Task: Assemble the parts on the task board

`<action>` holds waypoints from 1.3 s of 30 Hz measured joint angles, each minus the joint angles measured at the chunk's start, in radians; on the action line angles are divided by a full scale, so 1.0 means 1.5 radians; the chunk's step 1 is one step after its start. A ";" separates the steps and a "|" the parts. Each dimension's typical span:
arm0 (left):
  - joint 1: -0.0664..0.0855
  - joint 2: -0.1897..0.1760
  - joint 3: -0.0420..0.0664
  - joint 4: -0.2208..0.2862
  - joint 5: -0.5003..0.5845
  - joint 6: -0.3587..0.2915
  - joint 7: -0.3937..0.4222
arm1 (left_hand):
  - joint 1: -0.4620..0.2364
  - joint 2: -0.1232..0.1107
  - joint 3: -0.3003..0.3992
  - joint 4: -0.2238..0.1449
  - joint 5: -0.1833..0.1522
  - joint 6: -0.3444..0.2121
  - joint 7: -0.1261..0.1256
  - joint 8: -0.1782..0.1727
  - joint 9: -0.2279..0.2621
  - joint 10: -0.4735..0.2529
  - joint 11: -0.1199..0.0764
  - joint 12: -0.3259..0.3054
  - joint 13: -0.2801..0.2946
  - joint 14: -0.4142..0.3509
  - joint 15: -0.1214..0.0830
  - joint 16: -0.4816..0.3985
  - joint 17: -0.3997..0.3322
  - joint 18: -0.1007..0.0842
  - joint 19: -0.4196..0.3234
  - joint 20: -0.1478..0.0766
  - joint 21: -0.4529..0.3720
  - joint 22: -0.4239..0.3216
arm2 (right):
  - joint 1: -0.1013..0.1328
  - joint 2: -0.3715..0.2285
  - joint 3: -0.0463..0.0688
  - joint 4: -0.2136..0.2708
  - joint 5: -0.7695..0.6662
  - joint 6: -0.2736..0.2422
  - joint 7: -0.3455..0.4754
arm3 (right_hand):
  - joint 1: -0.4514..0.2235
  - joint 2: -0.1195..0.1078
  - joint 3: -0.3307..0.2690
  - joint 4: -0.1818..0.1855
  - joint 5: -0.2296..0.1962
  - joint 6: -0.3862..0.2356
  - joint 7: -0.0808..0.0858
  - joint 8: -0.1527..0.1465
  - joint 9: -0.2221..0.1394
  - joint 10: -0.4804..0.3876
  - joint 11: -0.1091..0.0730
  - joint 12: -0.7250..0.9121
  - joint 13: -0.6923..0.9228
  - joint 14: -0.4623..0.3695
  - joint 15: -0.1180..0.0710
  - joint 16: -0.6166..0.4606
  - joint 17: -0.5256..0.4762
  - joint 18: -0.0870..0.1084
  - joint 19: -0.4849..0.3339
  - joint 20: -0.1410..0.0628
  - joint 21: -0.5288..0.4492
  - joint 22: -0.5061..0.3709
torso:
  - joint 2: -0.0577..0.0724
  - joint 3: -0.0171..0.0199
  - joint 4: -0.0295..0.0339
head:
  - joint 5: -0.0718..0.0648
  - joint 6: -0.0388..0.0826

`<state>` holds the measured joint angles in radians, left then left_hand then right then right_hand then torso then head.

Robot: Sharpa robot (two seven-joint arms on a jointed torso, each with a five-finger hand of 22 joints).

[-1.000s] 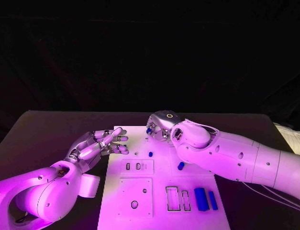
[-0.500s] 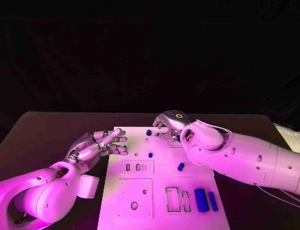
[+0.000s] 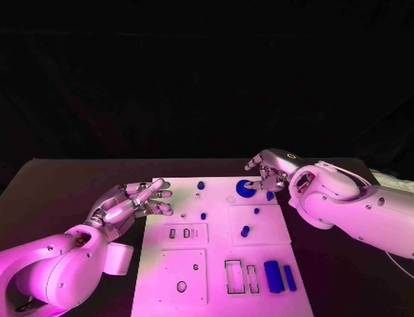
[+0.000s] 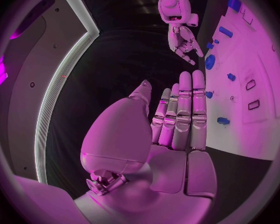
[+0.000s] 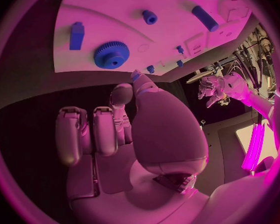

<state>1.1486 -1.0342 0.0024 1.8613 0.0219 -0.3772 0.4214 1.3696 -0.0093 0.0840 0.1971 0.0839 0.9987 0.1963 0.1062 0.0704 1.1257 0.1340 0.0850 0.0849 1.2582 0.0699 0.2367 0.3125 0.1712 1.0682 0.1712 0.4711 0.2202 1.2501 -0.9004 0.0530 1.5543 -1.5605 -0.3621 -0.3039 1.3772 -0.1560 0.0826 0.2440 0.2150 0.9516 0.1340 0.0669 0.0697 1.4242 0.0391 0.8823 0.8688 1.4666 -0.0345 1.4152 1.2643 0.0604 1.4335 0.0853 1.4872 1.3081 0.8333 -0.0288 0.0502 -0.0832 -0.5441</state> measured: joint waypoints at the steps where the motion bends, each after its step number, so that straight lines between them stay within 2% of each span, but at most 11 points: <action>1: 0.000 0.000 0.000 0.000 0.000 0.000 0.000 | 0.000 0.000 0.000 0.000 0.000 0.000 0.000 0.000 0.000 0.000 0.000 0.000 0.000 0.000 0.000 0.000 0.000 0.000 0.000 0.000 0.000 0.000 | 0.000 -0.001 0.000 -0.001 0.006 0.005 -0.002 | 0.005 0.000 -0.009 0.009 0.000 0.000 0.000 0.000 0.000 -0.004 0.002 0.032 0.038 0.000 0.002 0.006 0.010 0.000 0.003 0.000 0.000 0.000 | 0.000 0.0002 -0.0003 | 0.000 0.000; 3: 0.000 0.001 0.000 -0.002 0.000 0.001 -0.001 | 0.000 0.000 0.000 0.000 0.000 0.000 0.000 0.000 0.000 0.000 0.000 0.000 0.000 0.000 0.000 0.000 0.000 0.000 0.000 0.000 0.000 0.000 | 0.000 -0.002 0.000 -0.005 0.016 0.016 -0.007 | 0.015 0.005 -0.022 0.022 0.000 -0.002 0.002 0.000 0.000 -0.009 0.006 0.074 0.091 0.000 0.002 0.016 0.024 -0.010 0.007 0.002 0.005 0.000 | 0.000 0.0006 -0.0004 | 0.000 0.000; 12: 0.000 0.003 0.000 -0.005 0.001 0.004 -0.002 | 0.000 0.000 0.000 0.000 0.000 0.000 0.000 0.000 0.000 0.000 0.000 0.000 0.000 0.000 0.000 0.000 0.000 0.000 0.000 0.000 0.000 0.000 | -0.001 0.014 0.000 -0.033 0.033 0.052 -0.021 | 0.023 0.010 -0.028 0.028 0.004 -0.002 0.002 0.000 0.002 -0.010 0.007 0.132 0.163 0.000 0.002 0.025 0.029 -0.010 0.014 0.004 0.008 0.000 | 0.000 0.0002 -0.0002 | -0.001 -0.001; 15: 0.000 0.004 0.000 -0.006 0.001 0.005 -0.002 | 0.000 0.000 0.000 0.000 0.000 0.000 0.000 0.000 0.000 0.000 0.000 0.000 0.000 0.000 0.000 0.000 0.001 0.000 0.000 0.000 0.003 0.001 | -0.002 0.020 0.000 -0.041 0.035 0.060 -0.024 | 0.026 0.013 -0.028 0.028 0.004 0.001 0.006 0.002 0.002 -0.009 0.007 0.151 0.186 0.000 0.002 0.025 0.029 -0.010 0.014 0.004 0.010 0.000 | 0.000 -0.0001 -0.0002 | -0.001 -0.002; 17: 0.000 0.004 0.000 -0.006 0.001 0.005 -0.003 | 0.000 0.000 0.000 0.000 0.000 0.000 0.000 0.000 0.000 0.000 0.000 0.000 0.000 0.000 0.000 0.000 0.001 0.000 0.000 0.000 0.003 0.001 | -0.003 0.024 0.000 -0.045 0.036 0.065 -0.025 | 0.028 0.014 -0.028 0.028 0.004 0.004 0.004 0.004 0.002 -0.007 0.007 0.160 0.197 0.000 0.002 0.028 0.029 -0.010 0.014 0.004 0.010 0.000 | 0.000 -0.0001 -0.0003 | -0.001 -0.002; 23: 0.000 0.004 0.000 -0.007 0.001 0.006 -0.003 | 0.000 0.000 0.000 0.000 0.000 0.000 0.000 0.000 0.000 0.000 0.000 0.000 0.000 0.000 0.000 0.000 0.001 0.000 0.000 0.000 0.003 0.001 | -0.004 0.033 0.000 -0.047 0.037 0.073 -0.026 | 0.030 0.016 -0.030 0.027 0.006 0.009 0.004 0.004 0.003 -0.001 0.006 0.185 0.222 0.000 0.002 0.031 0.029 -0.010 0.015 0.002 0.010 0.000 | 0.001 -0.0003 -0.0003 | 0.000 -0.004; 32: 0.000 0.005 0.000 -0.008 0.002 0.007 -0.004 | 0.000 0.000 0.000 0.000 0.000 0.000 0.000 0.000 0.000 0.000 0.000 0.000 0.000 0.000 0.000 0.000 0.001 0.000 0.000 0.000 0.003 0.001 | -0.004 0.038 0.000 -0.048 0.034 0.078 -0.026 | 0.031 0.017 -0.030 0.027 0.006 0.014 0.003 0.007 0.004 0.008 0.010 0.220 0.259 0.000 0.002 0.035 0.029 -0.010 0.018 0.004 0.013 0.000 | 0.001 -0.0008 -0.0001 | 0.000 -0.004; 39: 0.000 0.005 0.000 -0.009 0.002 0.008 -0.005 | 0.003 0.003 0.000 0.000 0.000 0.000 0.000 0.000 0.000 0.000 0.000 0.000 0.000 0.000 0.000 0.000 0.002 0.000 0.000 0.000 0.003 0.001 | -0.005 0.042 0.000 -0.055 0.031 0.080 -0.026 | 0.032 0.033 -0.032 0.025 0.009 0.028 0.002 0.012 0.004 0.011 0.008 0.240 0.283 0.000 0.002 0.037 0.029 -0.010 0.018 0.004 0.016 0.000 | 0.001 -0.0007 -0.0001 | -0.001 -0.005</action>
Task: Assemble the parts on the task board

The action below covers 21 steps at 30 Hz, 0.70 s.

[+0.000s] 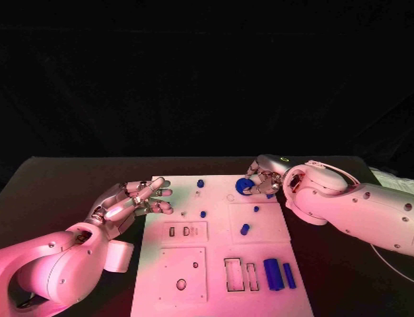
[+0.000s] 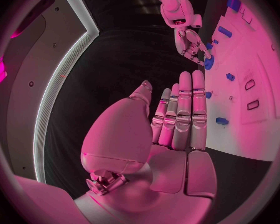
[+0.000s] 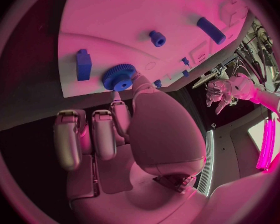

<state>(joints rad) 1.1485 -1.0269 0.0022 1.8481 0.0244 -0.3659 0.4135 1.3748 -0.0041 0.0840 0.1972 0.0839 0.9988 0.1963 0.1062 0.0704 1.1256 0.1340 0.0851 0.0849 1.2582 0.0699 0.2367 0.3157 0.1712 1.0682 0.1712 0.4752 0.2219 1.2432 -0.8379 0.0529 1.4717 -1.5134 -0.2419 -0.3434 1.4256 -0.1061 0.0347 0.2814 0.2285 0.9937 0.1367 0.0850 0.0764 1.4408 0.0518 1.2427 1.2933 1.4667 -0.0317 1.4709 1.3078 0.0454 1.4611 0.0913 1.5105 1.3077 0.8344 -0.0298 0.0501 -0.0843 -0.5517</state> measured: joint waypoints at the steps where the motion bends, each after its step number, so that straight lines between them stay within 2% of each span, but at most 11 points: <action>1: 0.000 0.000 0.000 0.000 0.000 0.000 0.000 | 0.000 0.000 0.000 0.000 0.000 0.000 0.000 0.000 0.000 0.000 0.000 0.000 0.000 0.000 0.000 0.000 0.000 0.000 0.000 0.000 0.000 0.000 | 0.000 0.001 0.000 -0.001 0.000 0.001 0.000 | 0.001 0.001 0.000 0.000 0.000 0.002 -0.001 0.000 0.000 0.000 0.000 0.002 0.001 0.000 0.000 0.000 0.000 0.000 0.000 0.000 0.000 0.000 | 0.000 0.0000 -0.0001 | 0.000 0.000; 13: 0.000 0.001 0.000 -0.001 0.000 0.001 -0.002 | 0.000 0.000 0.000 0.000 0.000 0.000 0.000 0.000 0.000 0.000 0.000 0.000 0.000 0.000 0.000 0.000 0.000 0.000 0.000 0.000 0.000 0.000 | 0.000 0.008 0.002 -0.012 -0.010 0.012 0.000 | 0.009 0.009 0.004 -0.005 0.002 0.013 -0.002 0.004 0.001 0.008 -0.001 0.015 0.013 0.000 0.000 0.003 0.000 0.000 0.000 0.000 0.002 0.000 | 0.000 0.0004 0.0007 | -0.001 -0.004; 19: 0.000 0.001 0.000 -0.002 0.000 0.002 -0.002 | 0.000 0.000 0.000 0.000 0.000 0.000 0.000 0.000 0.000 0.000 0.000 -0.001 0.000 0.000 0.000 0.000 0.000 0.000 0.000 0.000 0.000 0.000 | 0.000 0.009 0.003 -0.013 -0.022 0.018 0.000 | 0.013 0.013 0.007 -0.016 0.002 0.028 -0.004 0.008 0.001 0.008 -0.001 0.024 0.013 0.000 0.000 0.006 0.000 0.000 0.000 0.000 0.002 0.000 | 0.000 0.0004 0.0002 | 0.001 -0.005; 21: 0.000 0.001 0.000 -0.002 0.000 0.002 -0.002 | 0.000 0.000 0.000 0.000 0.000 0.000 0.000 0.000 0.000 0.000 0.000 -0.003 0.000 0.000 0.000 0.000 0.000 0.000 0.000 0.000 0.000 0.000 | 0.000 0.010 0.004 -0.011 -0.030 0.019 0.000 | 0.020 0.019 0.015 -0.025 -0.008 0.044 -0.009 0.016 0.002 0.009 -0.002 0.033 0.013 0.000 0.000 0.006 0.000 0.000 0.002 -0.002 0.005 0.000 | 0.000 0.0004 0.0002 | 0.001 -0.005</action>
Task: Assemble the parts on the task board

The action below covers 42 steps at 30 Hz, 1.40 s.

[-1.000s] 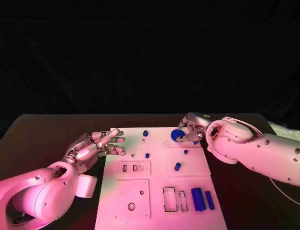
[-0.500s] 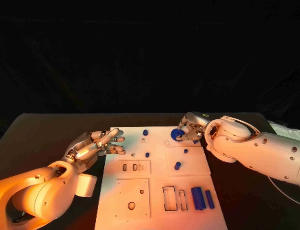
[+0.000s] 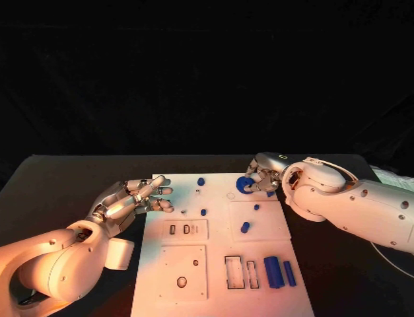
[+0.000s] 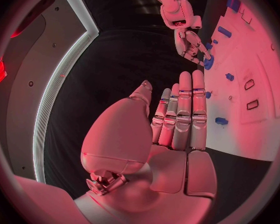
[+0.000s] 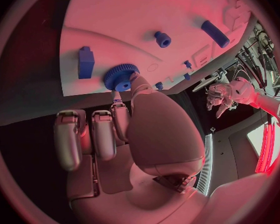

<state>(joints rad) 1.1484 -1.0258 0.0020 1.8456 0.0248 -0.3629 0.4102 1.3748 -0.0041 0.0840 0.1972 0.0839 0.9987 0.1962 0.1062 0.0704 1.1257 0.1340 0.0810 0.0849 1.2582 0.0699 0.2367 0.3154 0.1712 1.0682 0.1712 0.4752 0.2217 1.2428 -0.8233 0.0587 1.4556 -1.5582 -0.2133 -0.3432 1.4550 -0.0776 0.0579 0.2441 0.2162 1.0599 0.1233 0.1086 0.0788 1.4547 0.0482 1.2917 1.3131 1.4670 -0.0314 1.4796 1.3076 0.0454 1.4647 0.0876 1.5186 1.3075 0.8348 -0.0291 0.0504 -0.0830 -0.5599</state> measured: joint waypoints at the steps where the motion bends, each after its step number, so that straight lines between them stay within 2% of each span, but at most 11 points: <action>1: 0.000 0.000 0.000 0.000 0.000 0.000 0.000 | 0.000 0.000 0.000 0.000 0.000 0.000 0.000 0.000 0.000 0.000 0.000 0.000 0.000 0.000 0.000 0.000 0.000 0.000 0.000 0.000 0.000 0.000 | 0.000 0.000 0.000 0.001 -0.004 0.000 0.000 | 0.002 0.000 0.006 -0.006 -0.014 0.007 -0.002 0.002 0.000 0.000 0.000 0.004 0.000 0.000 0.000 0.000 0.000 0.000 0.001 -0.001 0.000 0.000 | 0.000 -0.0001 0.0000 | 0.000 0.000; 4: 0.000 0.000 0.000 0.000 0.000 0.000 0.000 | 0.000 0.000 0.000 0.000 0.000 0.000 0.000 0.000 0.000 0.000 0.000 0.000 0.000 0.000 0.000 0.000 0.000 0.000 0.000 0.000 0.000 0.000 | -0.002 0.000 0.000 0.007 -0.021 -0.004 0.000 | 0.010 -0.004 0.024 -0.023 -0.031 0.015 0.002 0.008 0.000 -0.004 -0.006 0.017 0.000 0.000 -0.006 0.003 0.000 0.000 0.000 -0.005 0.002 0.000 | 0.000 -0.0001 0.0000 | 0.000 0.000; 5: 0.000 0.000 0.000 0.000 0.000 0.001 0.000 | 0.000 0.000 0.000 0.000 0.000 0.000 0.000 0.000 0.000 0.000 0.000 0.000 0.000 0.000 0.000 0.000 0.000 0.000 0.000 0.000 0.000 0.000 | -0.003 0.000 0.000 0.010 -0.027 -0.007 0.000 | 0.011 -0.004 0.031 -0.027 -0.031 0.016 0.003 0.008 0.000 -0.003 -0.009 0.022 -0.002 0.000 -0.009 0.004 0.000 -0.001 0.001 -0.009 0.004 0.000 | 0.000 -0.0001 0.0001 | 0.000 0.000; 7: 0.000 0.000 0.000 0.000 0.000 0.001 0.000 | 0.000 0.000 0.001 -0.001 0.000 0.000 0.000 0.000 0.000 0.000 0.000 0.000 0.000 0.000 0.000 0.000 0.000 0.000 0.000 0.000 0.000 0.000 | -0.005 0.000 0.000 0.016 -0.041 -0.017 0.000 | 0.011 -0.004 0.042 -0.032 -0.032 0.016 0.003 0.008 0.000 0.002 -0.014 0.035 -0.005 -0.002 -0.012 0.004 0.000 -0.011 0.002 -0.010 0.005 0.000 | 0.000 -0.0001 0.0001 | 0.000 0.000; 11: 0.000 0.000 0.000 0.000 0.000 0.001 0.000 | 0.000 0.000 0.002 -0.002 0.000 0.000 0.000 0.000 0.000 0.000 0.000 0.000 0.001 0.000 0.000 0.000 0.002 0.000 0.000 0.000 0.000 0.001 | -0.011 0.000 -0.003 0.029 -0.061 -0.043 0.000 | 0.014 -0.007 0.052 -0.035 -0.021 0.017 0.002 0.008 -0.001 0.006 -0.023 0.044 -0.005 -0.003 -0.013 0.007 0.000 -0.011 0.002 -0.014 0.008 0.000 | 0.000 -0.0002 0.0005 | 0.000 0.001; 13: 0.000 0.000 0.000 0.000 0.000 0.001 0.000 | 0.000 0.000 0.002 -0.002 0.000 0.000 0.000 0.000 0.000 0.000 0.000 0.000 0.001 0.000 0.000 0.000 0.002 0.000 0.000 0.000 0.000 0.001 | -0.012 0.001 -0.004 0.035 -0.068 -0.055 0.000 | 0.014 -0.007 0.054 -0.033 -0.017 0.017 0.002 0.008 -0.001 0.006 -0.023 0.045 -0.004 -0.001 -0.016 0.007 0.000 -0.011 0.002 -0.014 0.008 0.000 | 0.000 -0.0003 0.0006 | 0.000 0.001; 21: 0.000 0.000 0.000 0.000 0.000 0.002 -0.001 | 0.000 0.000 0.002 -0.002 0.000 0.000 0.000 0.000 0.000 0.000 0.000 0.000 0.000 0.000 0.000 0.000 0.001 0.000 0.000 0.000 0.000 0.001 | -0.013 0.010 -0.004 0.072 -0.087 -0.099 0.000 | 0.011 -0.004 0.064 -0.036 -0.003 0.017 0.002 0.008 -0.001 0.008 -0.025 0.046 -0.003 -0.001 -0.016 0.007 0.000 -0.011 0.000 -0.017 0.011 0.000 | 0.000 -0.0004 0.0009 | 0.002 0.002; 27: 0.000 0.001 0.000 -0.001 0.000 0.002 -0.001 | 0.000 0.000 0.002 -0.002 0.000 0.000 0.000 0.000 0.000 0.000 0.000 0.000 0.000 0.000 0.000 0.000 0.001 0.000 0.000 0.000 0.000 0.001 | -0.013 0.041 -0.004 0.096 -0.102 -0.119 0.000 | 0.005 0.002 0.069 -0.036 0.000 0.017 0.002 0.008 -0.003 0.009 -0.025 0.047 -0.003 -0.001 -0.016 0.007 0.000 -0.011 0.000 -0.017 0.011 0.000 | 0.000 -0.0004 0.0009 | 0.004 0.002; 33: 0.000 0.003 0.000 -0.001 0.000 0.003 -0.001 | 0.000 0.000 0.002 -0.002 0.000 0.000 0.000 0.000 0.000 0.000 0.000 0.000 0.000 0.000 0.000 0.000 0.001 0.000 0.000 0.000 0.000 0.001 | -0.013 0.076 -0.004 0.092 -0.116 -0.128 0.000 | 0.002 0.005 0.070 -0.036 0.000 0.017 0.002 0.007 -0.003 0.009 -0.025 0.047 -0.002 -0.001 -0.016 0.007 0.000 -0.011 0.000 -0.017 0.011 0.000 | 0.000 -0.0009 0.0022 | 0.004 0.002; 35: 0.000 0.004 0.000 -0.001 0.000 0.003 -0.001 | 0.000 0.000 0.002 -0.002 0.000 0.000 0.000 0.000 0.000 0.000 0.000 0.000 0.000 0.000 0.000 0.000 0.001 0.000 0.000 0.000 0.000 0.001 | -0.013 0.087 -0.004 0.085 -0.120 -0.128 0.000 | 0.001 0.006 0.070 -0.035 0.000 0.017 0.002 0.007 -0.037 0.008 -0.025 0.047 0.000 -0.001 -0.016 0.007 0.000 -0.011 0.000 -0.017 0.011 0.000 | 0.000 -0.0013 0.0022 | 0.005 0.002; 42: 0.000 0.004 0.000 -0.001 0.000 0.004 -0.001 | 0.000 0.000 0.002 -0.002 0.000 0.000 0.000 0.000 0.000 0.000 0.000 0.000 0.000 0.000 0.000 0.000 0.001 0.000 0.000 0.000 0.000 0.001 | -0.023 0.116 -0.007 0.061 -0.125 -0.118 0.000 | 0.000 0.007 0.074 -0.037 0.000 0.017 0.002 0.005 -0.037 0.008 -0.025 0.044 -0.001 -0.001 -0.016 0.007 0.000 -0.011 0.000 -0.017 0.010 0.000 | 0.001 -0.0010 0.0010 | 0.008 0.000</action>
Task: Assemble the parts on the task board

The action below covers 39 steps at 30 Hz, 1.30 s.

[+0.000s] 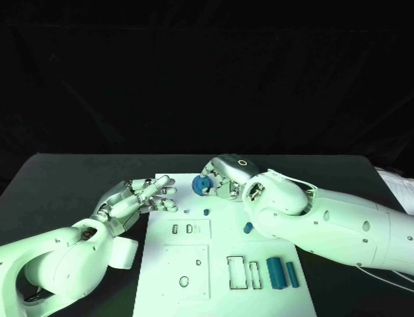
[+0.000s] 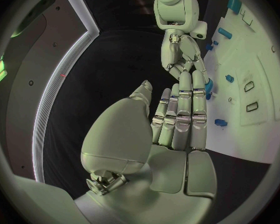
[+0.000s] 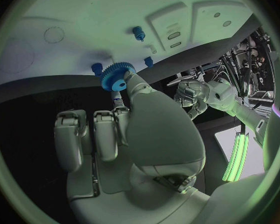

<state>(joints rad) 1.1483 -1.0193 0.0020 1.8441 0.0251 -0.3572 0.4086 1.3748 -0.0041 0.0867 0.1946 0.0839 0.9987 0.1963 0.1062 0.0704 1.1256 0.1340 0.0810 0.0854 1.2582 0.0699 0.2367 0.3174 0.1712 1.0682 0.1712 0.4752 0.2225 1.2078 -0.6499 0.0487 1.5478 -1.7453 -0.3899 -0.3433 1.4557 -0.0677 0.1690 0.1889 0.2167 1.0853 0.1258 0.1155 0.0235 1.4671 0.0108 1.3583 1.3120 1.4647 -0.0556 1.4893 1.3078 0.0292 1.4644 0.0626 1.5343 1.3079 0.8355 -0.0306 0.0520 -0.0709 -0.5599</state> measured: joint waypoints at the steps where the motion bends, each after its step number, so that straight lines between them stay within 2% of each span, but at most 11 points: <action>1: 0.000 0.000 0.000 0.000 0.000 0.000 0.000 | 0.000 0.000 0.000 0.000 0.000 0.000 0.000 0.000 0.000 0.000 0.000 0.000 0.000 0.000 0.000 0.000 0.000 0.000 0.000 0.000 0.000 0.000 | -0.001 0.003 0.000 -0.002 0.000 0.003 0.000 | 0.000 0.000 0.000 0.000 0.000 0.000 0.000 -0.001 0.000 0.000 0.000 0.000 0.000 0.000 0.000 0.000 0.000 0.000 0.000 0.000 0.000 0.000 | 0.000 0.0001 -0.0001 | 0.000 0.000; 14: 0.000 0.000 0.000 0.000 0.000 0.001 0.000 | 0.000 0.000 0.000 0.000 0.000 0.000 0.000 0.000 0.000 0.000 0.000 0.000 0.000 0.000 0.000 0.000 0.000 0.000 0.000 0.000 0.000 0.000 | -0.006 0.028 -0.001 -0.045 0.000 0.031 0.001 | 0.000 0.000 0.008 0.005 -0.010 0.000 0.000 -0.013 0.000 0.000 0.000 -0.005 0.000 0.000 0.000 0.000 0.000 0.000 0.000 0.000 0.000 0.000 | 0.000 0.0009 -0.0004 | 0.002 -0.003; 17: 0.000 0.000 0.000 0.000 0.000 0.001 0.000 | 0.000 0.000 0.000 0.000 0.000 0.000 0.000 0.000 0.000 0.000 0.000 0.000 0.000 0.000 0.000 0.000 0.000 0.000 0.000 0.000 0.000 0.000 | -0.006 0.032 -0.001 -0.050 0.000 0.031 0.001 | -0.011 0.002 0.009 0.006 -0.026 -0.001 -0.001 -0.026 0.000 0.000 0.010 -0.016 0.001 0.000 0.008 0.000 0.000 0.000 0.000 0.000 0.000 0.000 | 0.000 0.0010 -0.0008 | 0.002 -0.003; 18: 0.000 0.000 0.000 0.000 0.000 0.001 -0.001 | 0.000 0.000 0.000 0.000 0.000 0.000 0.000 0.000 0.000 0.000 0.000 0.000 0.000 0.000 0.000 0.000 0.000 0.000 0.000 0.000 0.000 0.000 | -0.006 0.033 -0.001 -0.052 0.000 0.032 0.001 | -0.023 0.000 0.006 0.009 -0.036 -0.007 -0.001 -0.030 0.003 0.000 0.015 -0.024 0.001 0.001 0.011 0.000 0.000 0.000 0.001 0.002 0.000 0.000 | 0.000 0.0010 -0.0008 | 0.002 -0.003; 19: 0.000 0.000 0.000 0.000 0.000 0.001 -0.001 | 0.000 0.000 0.000 0.000 0.000 0.000 0.000 0.000 0.000 0.000 0.000 0.000 0.000 0.000 0.000 0.000 0.000 0.000 0.000 0.000 0.000 0.000 | -0.007 0.034 -0.001 -0.054 0.000 0.032 0.001 | -0.037 -0.001 0.003 0.016 -0.046 -0.023 0.002 -0.032 0.035 -0.002 0.018 -0.033 0.001 0.001 0.016 0.000 0.000 0.000 0.001 0.007 0.000 0.000 | 0.000 0.0010 -0.0009 | 0.002 -0.003; 20: 0.000 0.000 0.000 0.000 0.000 0.001 -0.001 | 0.000 0.000 0.000 0.000 0.000 0.000 0.000 0.000 0.000 0.000 0.000 0.000 0.000 0.000 0.000 0.000 0.000 0.000 0.000 0.000 0.000 0.000 | -0.007 0.034 -0.001 -0.055 0.000 0.032 0.001 | -0.047 -0.003 0.000 0.022 -0.051 -0.039 0.005 -0.032 0.044 0.000 0.020 -0.040 0.001 0.001 0.016 0.000 0.000 0.000 0.001 0.009 0.000 0.000 | 0.000 0.0011 -0.0010 | 0.002 -0.003; 22: 0.000 0.000 0.000 0.000 0.000 0.001 -0.001 | 0.000 0.000 0.000 0.000 0.000 0.000 0.000 0.000 0.000 0.000 0.000 0.000 0.000 0.000 0.000 0.000 0.000 0.000 0.000 0.000 0.000 0.000 | -0.007 0.035 -0.001 -0.058 0.000 0.033 0.001 | -0.062 -0.014 -0.010 0.032 -0.061 -0.077 0.010 -0.035 0.041 -0.001 0.027 -0.055 -0.007 0.001 0.023 0.000 0.000 0.000 0.001 0.016 0.000 0.000 | 0.000 0.0012 -0.0010 | 0.002 -0.003; 24: 0.000 0.000 0.000 0.000 0.000 0.001 -0.001 | 0.000 0.000 0.000 0.000 0.000 0.000 0.000 0.000 0.000 0.000 0.000 0.000 0.000 0.000 0.000 0.000 0.000 0.000 0.000 0.000 0.000 0.000 | -0.007 0.036 -0.001 -0.061 0.002 0.034 0.002 | -0.077 -0.026 -0.026 0.042 -0.064 -0.098 0.012 -0.036 0.033 -0.001 0.028 -0.061 -0.009 0.001 0.023 0.000 0.000 0.000 0.001 0.016 0.000 0.000 | 0.000 0.0012 -0.0010 | 0.002 -0.003; 28: 0.000 -0.001 0.000 0.000 0.000 0.001 -0.001 | 0.000 0.000 0.000 0.000 0.000 0.000 0.000 0.000 0.000 0.000 0.000 0.000 0.000 0.000 0.000 0.000 0.000 0.000 0.000 0.000 0.000 0.000 | -0.007 0.037 -0.002 -0.063 0.006 0.039 0.005 | -0.106 -0.034 -0.057 0.065 -0.042 -0.104 0.014 -0.036 0.032 -0.004 0.030 -0.062 -0.003 0.001 0.023 0.000 0.000 0.000 0.001 0.021 0.000 0.000 | 0.000 0.0013 -0.0010 | 0.002 -0.003; 33: 0.000 -0.001 0.000 0.000 0.000 0.001 -0.002 | 0.000 0.000 0.000 0.000 0.000 0.000 0.000 0.000 0.000 0.000 0.000 0.000 0.000 0.000 0.000 0.000 0.000 0.000 0.000 0.000 0.000 0.000 | -0.007 0.036 -0.002 -0.064 0.015 0.048 0.009 | -0.140 -0.012 -0.074 0.068 -0.006 -0.080 0.012 -0.031 0.035 -0.003 0.031 -0.062 -0.003 0.001 0.023 0.000 0.000 0.000 0.001 0.021 0.000 0.000 | 0.000 0.0013 -0.0009 | 0.002 -0.003; 39: 0.000 -0.001 0.000 0.000 0.000 0.002 -0.002 | 0.000 0.000 -0.002 -0.002 0.000 0.000 0.000 0.000 0.000 0.000 0.000 0.000 0.000 0.000 0.000 0.000 0.003 0.000 0.000 0.000 0.000 0.001 | -0.007 0.032 -0.002 -0.064 0.024 0.054 0.010 | -0.149 -0.003 -0.078 0.066 0.011 -0.066 0.011 -0.028 0.037 -0.003 0.030 -0.058 -0.003 0.001 0.023 0.003 0.000 0.000 0.001 0.021 0.000 0.000 | 0.000 0.0013 -0.0006 | 0.002 -0.003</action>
<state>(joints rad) 1.1483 -1.0207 0.0020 1.8445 0.0253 -0.3548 0.4055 1.3748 -0.0042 0.0838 0.1917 0.0839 0.9987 0.1962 0.1062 0.0705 1.1257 0.1340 0.0810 0.0861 1.2582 0.0699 0.2367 0.3215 0.1713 1.0682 0.1712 0.4752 0.2243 1.1980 -0.6012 0.0457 1.4518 -1.7094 -0.3095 -0.3276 1.2327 -0.0721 0.0525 0.2885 0.2324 0.9863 0.1428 0.0732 0.0784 1.4622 0.0565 1.2716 1.3081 1.4665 -0.0212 1.4933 1.3077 0.0295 1.4662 0.0935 1.5338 1.3074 0.8354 -0.0286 0.0511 -0.0672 -0.5647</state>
